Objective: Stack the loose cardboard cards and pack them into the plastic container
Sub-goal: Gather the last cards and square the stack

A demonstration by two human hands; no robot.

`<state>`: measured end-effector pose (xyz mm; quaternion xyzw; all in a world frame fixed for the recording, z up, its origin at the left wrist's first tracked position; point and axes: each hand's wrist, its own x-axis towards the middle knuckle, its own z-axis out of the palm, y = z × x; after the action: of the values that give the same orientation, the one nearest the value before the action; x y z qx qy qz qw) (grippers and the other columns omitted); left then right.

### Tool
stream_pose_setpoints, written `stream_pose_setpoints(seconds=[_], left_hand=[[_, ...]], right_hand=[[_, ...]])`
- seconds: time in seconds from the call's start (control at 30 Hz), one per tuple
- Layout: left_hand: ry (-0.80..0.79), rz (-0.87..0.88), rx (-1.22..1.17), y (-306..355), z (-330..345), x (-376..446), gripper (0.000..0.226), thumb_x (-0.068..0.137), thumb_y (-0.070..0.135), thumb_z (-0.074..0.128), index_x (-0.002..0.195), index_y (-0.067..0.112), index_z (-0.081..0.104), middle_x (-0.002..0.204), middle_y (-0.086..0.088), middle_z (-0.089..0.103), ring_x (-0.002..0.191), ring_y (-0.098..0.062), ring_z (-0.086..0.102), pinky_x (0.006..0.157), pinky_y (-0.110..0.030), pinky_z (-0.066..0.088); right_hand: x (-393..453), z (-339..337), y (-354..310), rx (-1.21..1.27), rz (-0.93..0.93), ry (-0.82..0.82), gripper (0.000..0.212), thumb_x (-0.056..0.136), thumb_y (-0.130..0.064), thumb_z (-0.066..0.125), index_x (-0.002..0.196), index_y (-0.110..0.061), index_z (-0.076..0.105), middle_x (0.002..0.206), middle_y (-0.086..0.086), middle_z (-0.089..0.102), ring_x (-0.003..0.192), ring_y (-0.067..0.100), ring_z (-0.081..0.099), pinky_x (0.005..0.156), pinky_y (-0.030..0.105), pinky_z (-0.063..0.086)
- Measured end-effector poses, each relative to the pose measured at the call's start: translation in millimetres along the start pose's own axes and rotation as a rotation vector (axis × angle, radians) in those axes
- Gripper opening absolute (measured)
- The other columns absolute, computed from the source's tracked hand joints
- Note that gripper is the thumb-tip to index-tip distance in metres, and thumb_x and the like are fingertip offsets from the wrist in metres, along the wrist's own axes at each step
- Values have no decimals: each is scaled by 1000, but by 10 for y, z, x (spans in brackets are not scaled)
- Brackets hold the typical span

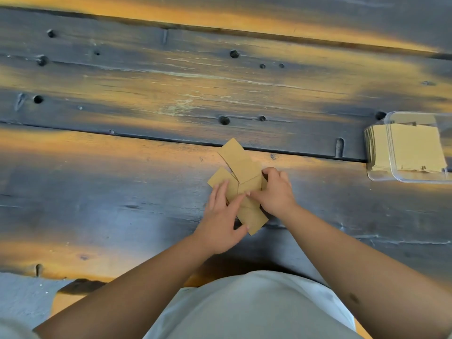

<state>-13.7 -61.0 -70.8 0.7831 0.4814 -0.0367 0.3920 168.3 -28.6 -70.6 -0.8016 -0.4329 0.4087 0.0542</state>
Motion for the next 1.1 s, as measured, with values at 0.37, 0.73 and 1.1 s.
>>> stream_pose_setpoints(seconds=[0.37,0.73,1.1], left_hand=[[-151,91,464,-279,127,-116,91,85,71,36,141,42,-29,146,-13,-46,134,-41,-38,112,-54,-12],[-126,125,404,-312,122,-127,96,87,57,47,145,35,-27,148,-12,-44,133,-42,-39,105,-51,-22],[25,112,25,-279,86,-173,81,90,25,60,146,23,1,158,-5,-20,145,-28,-19,116,-45,3]], right_hand=[[-60,114,-239,-40,89,-79,43,72,-45,74,96,-23,45,102,4,58,95,25,57,75,40,52],[-155,130,-179,568,190,-307,34,74,-17,80,99,-26,60,99,-1,71,91,15,67,72,35,58],[-332,263,-81,1023,356,-606,29,83,-24,73,111,-25,69,105,7,74,91,25,72,66,42,58]])
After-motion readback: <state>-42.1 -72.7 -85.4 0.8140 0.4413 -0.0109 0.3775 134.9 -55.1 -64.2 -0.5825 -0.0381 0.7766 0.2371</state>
